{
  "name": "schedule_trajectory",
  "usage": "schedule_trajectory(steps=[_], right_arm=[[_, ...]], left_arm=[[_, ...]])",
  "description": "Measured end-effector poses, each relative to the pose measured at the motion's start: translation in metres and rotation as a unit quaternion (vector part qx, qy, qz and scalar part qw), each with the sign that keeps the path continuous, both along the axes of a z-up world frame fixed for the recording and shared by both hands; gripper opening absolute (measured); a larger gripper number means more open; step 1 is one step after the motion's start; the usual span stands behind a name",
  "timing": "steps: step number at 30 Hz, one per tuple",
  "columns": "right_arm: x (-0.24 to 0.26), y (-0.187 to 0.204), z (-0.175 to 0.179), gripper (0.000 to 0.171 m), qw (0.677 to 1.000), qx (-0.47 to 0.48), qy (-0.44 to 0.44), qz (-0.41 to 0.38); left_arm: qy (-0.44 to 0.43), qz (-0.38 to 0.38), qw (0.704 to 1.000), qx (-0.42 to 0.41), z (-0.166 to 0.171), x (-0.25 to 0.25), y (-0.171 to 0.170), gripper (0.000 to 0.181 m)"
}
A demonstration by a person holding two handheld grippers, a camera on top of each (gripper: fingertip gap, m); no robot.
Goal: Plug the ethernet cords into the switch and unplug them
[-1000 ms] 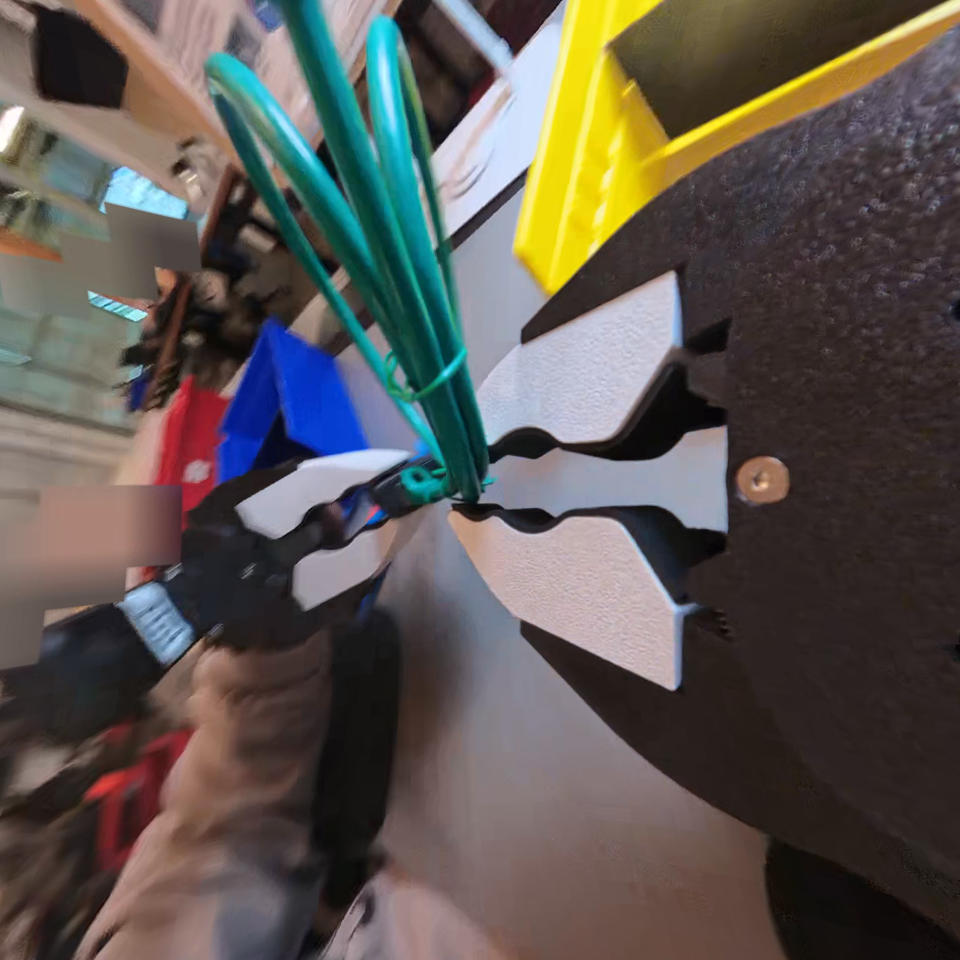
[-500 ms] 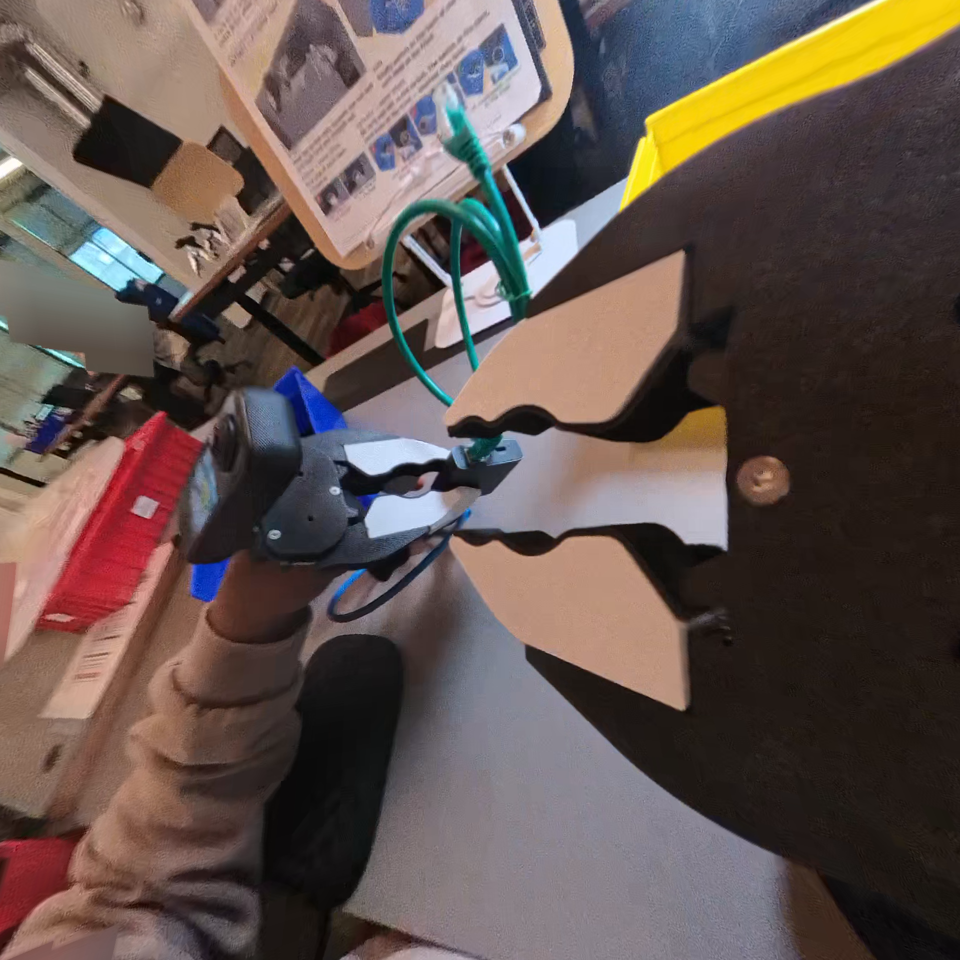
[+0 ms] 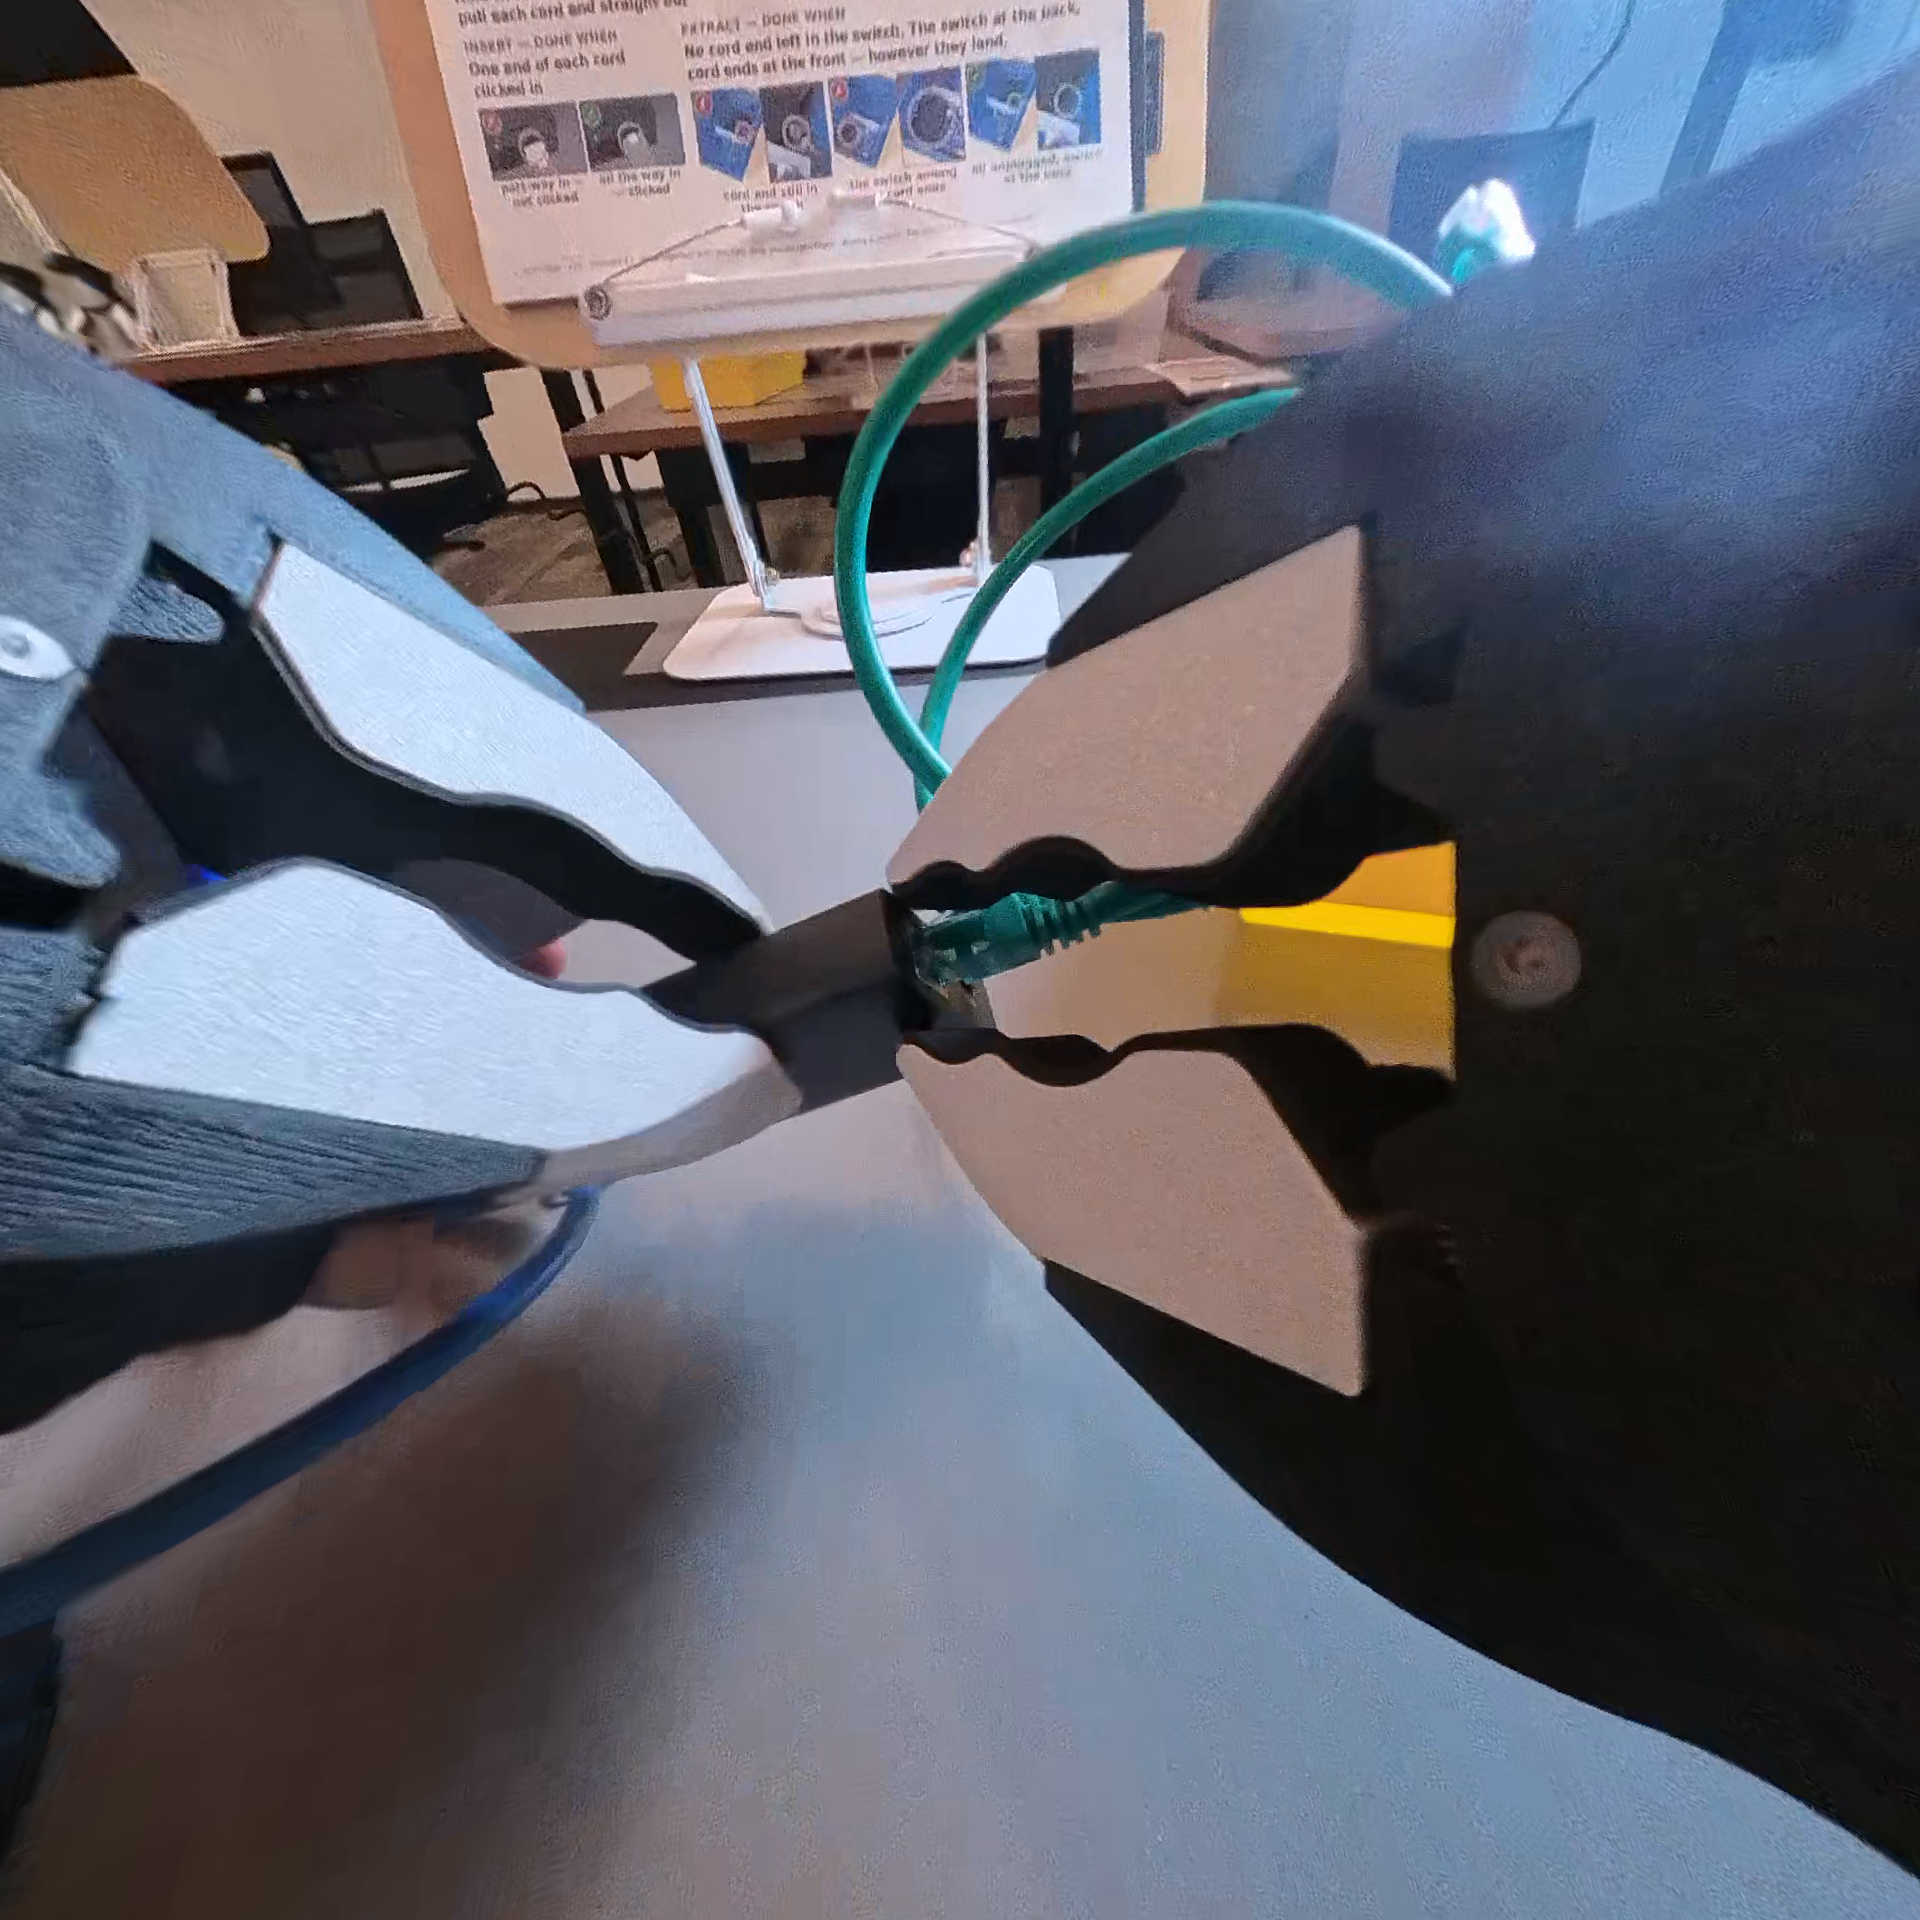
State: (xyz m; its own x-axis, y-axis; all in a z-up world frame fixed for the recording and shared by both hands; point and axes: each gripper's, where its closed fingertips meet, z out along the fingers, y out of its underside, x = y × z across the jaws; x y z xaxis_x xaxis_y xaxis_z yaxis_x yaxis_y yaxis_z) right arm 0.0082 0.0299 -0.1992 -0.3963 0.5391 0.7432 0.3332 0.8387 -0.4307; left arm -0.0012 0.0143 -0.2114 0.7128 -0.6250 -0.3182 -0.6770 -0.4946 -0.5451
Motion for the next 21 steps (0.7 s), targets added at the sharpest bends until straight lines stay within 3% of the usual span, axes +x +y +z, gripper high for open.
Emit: schedule_trajectory(steps=[3, 6, 11, 14, 18, 21], right_arm=[[0.004, 0.004, -0.005, 0.022, 0.999, 0.036, 0.034, 0.015], [0.009, 0.005, 0.005, 0.021, 0.989, 0.105, 0.096, 0.038], [0.019, 0.000, 0.021, 0.021, 0.958, 0.214, 0.179, 0.070], [0.027, -0.002, 0.028, 0.021, 0.945, 0.245, 0.202, 0.083], [0.038, -0.001, 0.039, 0.020, 0.937, 0.250, 0.229, 0.081], [0.038, -0.013, 0.045, 0.019, 0.937, 0.235, 0.243, 0.091]], left_arm=[[-0.090, -0.049, 0.995, 0.019, 0.026, 0.017, -0.014, 0.019], [-0.155, -0.066, 0.985, 0.028, 0.049, 0.010, -0.028, 0.034], [-0.264, -0.080, 0.959, -0.060, 0.050, 0.001, -0.044, 0.071], [-0.330, -0.140, 0.930, -0.088, 0.078, 0.014, -0.061, 0.075], [-0.340, -0.131, 0.931, -0.020, 0.131, -0.002, -0.048, 0.066], [-0.285, -0.089, 0.953, -0.043, 0.103, -0.001, -0.032, 0.075]])
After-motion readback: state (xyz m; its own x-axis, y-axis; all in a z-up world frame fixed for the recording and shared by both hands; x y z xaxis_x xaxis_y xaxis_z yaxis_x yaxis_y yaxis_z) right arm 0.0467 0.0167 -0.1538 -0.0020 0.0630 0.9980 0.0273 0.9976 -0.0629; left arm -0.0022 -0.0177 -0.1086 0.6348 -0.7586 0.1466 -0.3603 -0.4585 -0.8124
